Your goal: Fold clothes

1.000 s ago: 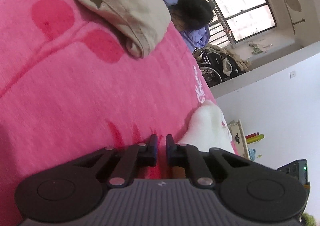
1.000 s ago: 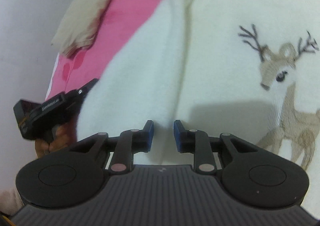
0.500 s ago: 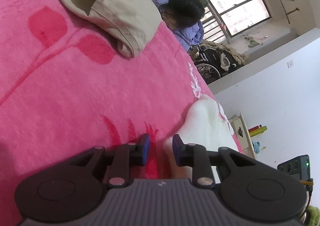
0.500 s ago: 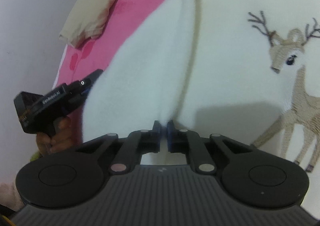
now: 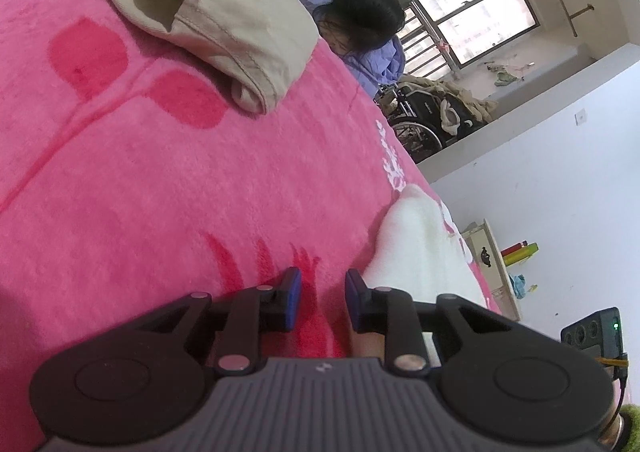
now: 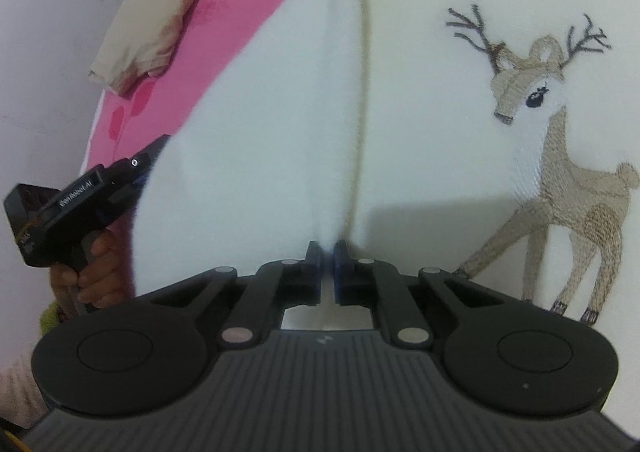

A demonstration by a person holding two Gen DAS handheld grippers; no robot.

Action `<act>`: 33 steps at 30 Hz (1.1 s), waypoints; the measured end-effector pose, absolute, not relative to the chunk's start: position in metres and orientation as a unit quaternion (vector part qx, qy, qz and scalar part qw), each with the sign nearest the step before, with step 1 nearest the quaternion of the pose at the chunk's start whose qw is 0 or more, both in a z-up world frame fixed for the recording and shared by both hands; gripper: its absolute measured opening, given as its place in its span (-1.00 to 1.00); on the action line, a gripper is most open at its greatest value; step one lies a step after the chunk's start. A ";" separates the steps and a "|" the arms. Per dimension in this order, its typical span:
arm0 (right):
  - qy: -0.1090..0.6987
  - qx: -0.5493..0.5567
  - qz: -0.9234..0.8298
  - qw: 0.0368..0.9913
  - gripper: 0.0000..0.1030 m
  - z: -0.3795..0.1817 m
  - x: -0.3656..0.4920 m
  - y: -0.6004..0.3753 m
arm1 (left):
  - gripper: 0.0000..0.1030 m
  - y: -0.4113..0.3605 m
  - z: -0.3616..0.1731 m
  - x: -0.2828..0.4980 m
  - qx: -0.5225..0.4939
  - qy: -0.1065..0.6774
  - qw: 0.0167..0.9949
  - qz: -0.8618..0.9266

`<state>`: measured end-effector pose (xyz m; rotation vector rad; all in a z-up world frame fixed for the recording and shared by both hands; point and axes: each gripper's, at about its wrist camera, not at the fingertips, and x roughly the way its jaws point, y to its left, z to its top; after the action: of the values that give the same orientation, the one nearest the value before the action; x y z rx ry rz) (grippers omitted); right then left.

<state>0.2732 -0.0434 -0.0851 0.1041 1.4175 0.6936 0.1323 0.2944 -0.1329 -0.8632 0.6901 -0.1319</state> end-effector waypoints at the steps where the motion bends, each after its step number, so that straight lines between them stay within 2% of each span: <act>1: 0.637 0.042 0.313 0.704 -0.88 -0.086 0.273 -0.042 | -0.52 0.294 -0.132 0.132 -0.408 0.328 0.850 -0.062; 4: 0.638 0.038 0.312 0.703 -0.85 -0.086 0.272 -0.041 | -0.50 0.293 -0.128 0.130 -0.405 0.331 0.850 -0.061; 7: 0.640 0.045 0.312 0.701 -0.76 -0.084 0.273 -0.045 | -0.36 0.291 -0.119 0.121 -0.394 0.334 0.854 -0.061; 9: 0.646 0.058 0.312 0.695 -0.61 -0.083 0.273 -0.051 | -0.31 0.289 -0.112 0.113 -0.382 0.335 0.859 -0.062; 11: 0.649 0.071 0.316 0.689 -0.37 -0.082 0.269 -0.057 | -0.29 0.288 -0.105 0.102 -0.373 0.339 0.862 -0.064; 14: 0.648 0.076 0.326 0.685 -0.16 -0.079 0.258 -0.065 | -0.28 0.284 -0.094 0.080 -0.360 0.350 0.862 -0.072; 25: 0.649 0.088 0.372 0.658 -0.16 -0.084 0.202 -0.070 | -0.27 0.243 -0.083 0.000 -0.335 0.416 0.837 -0.119; 31: 0.652 0.077 0.373 0.656 -0.32 -0.089 0.183 -0.069 | -0.31 0.229 -0.093 -0.010 -0.334 0.434 0.827 -0.125; 33: 0.650 0.073 0.369 0.660 -0.47 -0.088 0.180 -0.068 | -0.32 0.225 -0.095 -0.009 -0.326 0.435 0.830 -0.122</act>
<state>0.1803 -0.0678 -0.0883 0.1645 1.4707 0.8348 -0.0091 0.2249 -0.0952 -0.6922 0.9236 -0.2596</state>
